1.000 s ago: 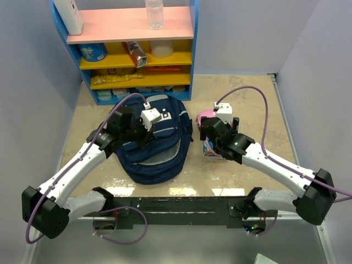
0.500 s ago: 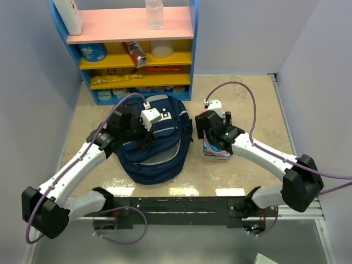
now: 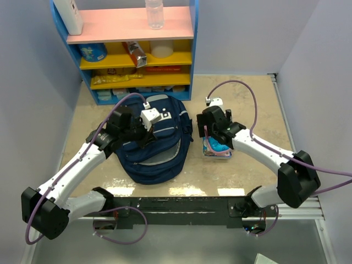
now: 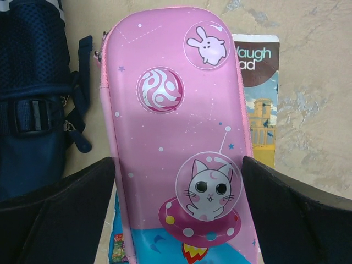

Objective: Pack the student bag
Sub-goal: Pick up the stationery from the center of the board.

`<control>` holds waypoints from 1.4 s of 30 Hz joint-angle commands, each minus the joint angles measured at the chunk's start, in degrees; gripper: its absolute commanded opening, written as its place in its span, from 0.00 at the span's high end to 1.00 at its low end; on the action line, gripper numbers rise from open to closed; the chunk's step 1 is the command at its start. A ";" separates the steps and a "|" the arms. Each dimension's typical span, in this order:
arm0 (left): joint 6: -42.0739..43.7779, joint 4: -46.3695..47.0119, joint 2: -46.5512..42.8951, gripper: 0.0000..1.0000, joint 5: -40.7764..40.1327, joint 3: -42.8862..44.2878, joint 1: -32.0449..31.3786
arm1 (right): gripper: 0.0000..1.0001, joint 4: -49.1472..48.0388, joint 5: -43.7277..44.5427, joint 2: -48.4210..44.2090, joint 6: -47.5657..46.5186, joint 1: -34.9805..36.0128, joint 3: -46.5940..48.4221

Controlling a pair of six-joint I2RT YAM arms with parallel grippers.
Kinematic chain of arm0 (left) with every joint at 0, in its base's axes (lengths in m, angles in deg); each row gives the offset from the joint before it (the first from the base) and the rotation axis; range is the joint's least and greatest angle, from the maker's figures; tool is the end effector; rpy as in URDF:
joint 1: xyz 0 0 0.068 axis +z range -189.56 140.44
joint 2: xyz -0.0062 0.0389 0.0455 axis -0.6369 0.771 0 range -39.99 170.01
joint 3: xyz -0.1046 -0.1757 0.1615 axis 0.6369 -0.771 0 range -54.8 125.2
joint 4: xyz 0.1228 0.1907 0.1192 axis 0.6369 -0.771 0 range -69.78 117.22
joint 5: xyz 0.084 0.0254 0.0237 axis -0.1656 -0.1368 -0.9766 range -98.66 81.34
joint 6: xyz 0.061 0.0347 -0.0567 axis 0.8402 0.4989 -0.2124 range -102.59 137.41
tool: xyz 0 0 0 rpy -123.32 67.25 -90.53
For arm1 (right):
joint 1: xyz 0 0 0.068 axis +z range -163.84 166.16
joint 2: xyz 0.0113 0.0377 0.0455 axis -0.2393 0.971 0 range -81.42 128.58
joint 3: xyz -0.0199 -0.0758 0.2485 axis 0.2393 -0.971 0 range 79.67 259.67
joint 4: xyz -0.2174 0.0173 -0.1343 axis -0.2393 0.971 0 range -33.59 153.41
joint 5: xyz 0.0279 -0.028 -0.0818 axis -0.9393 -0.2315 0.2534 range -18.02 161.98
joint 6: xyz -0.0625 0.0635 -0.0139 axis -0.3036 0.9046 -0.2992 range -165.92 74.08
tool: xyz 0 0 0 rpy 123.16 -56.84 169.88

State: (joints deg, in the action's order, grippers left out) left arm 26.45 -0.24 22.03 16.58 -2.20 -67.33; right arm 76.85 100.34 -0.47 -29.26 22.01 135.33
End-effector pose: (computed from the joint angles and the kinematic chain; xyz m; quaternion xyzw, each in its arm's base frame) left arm 0.2190 -0.1541 0.2673 0.3683 0.7974 -0.2638 0.3987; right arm 0.2847 0.1585 0.2100 -0.0587 0.9009 -0.0419 0.4280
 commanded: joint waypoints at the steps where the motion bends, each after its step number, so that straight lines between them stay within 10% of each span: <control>1: -1.57 4.43 -2.34 1.00 2.98 1.37 0.44 | 0.01 -1.64 -1.20 -1.85 -1.99 -0.70 -0.90; 29: -1.92 4.08 -1.81 1.00 4.30 2.07 0.44 | 0.01 3.19 -10.16 -10.36 0.04 -12.30 1.11; 42: -2.09 3.82 -1.55 1.00 4.82 2.60 0.44 | 0.01 -5.23 -28.26 -9.58 6.62 -25.48 -5.11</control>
State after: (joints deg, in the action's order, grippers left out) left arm 25.95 -0.24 22.01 18.22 -2.18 -67.31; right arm 77.34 79.60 -10.42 -26.61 -2.07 132.64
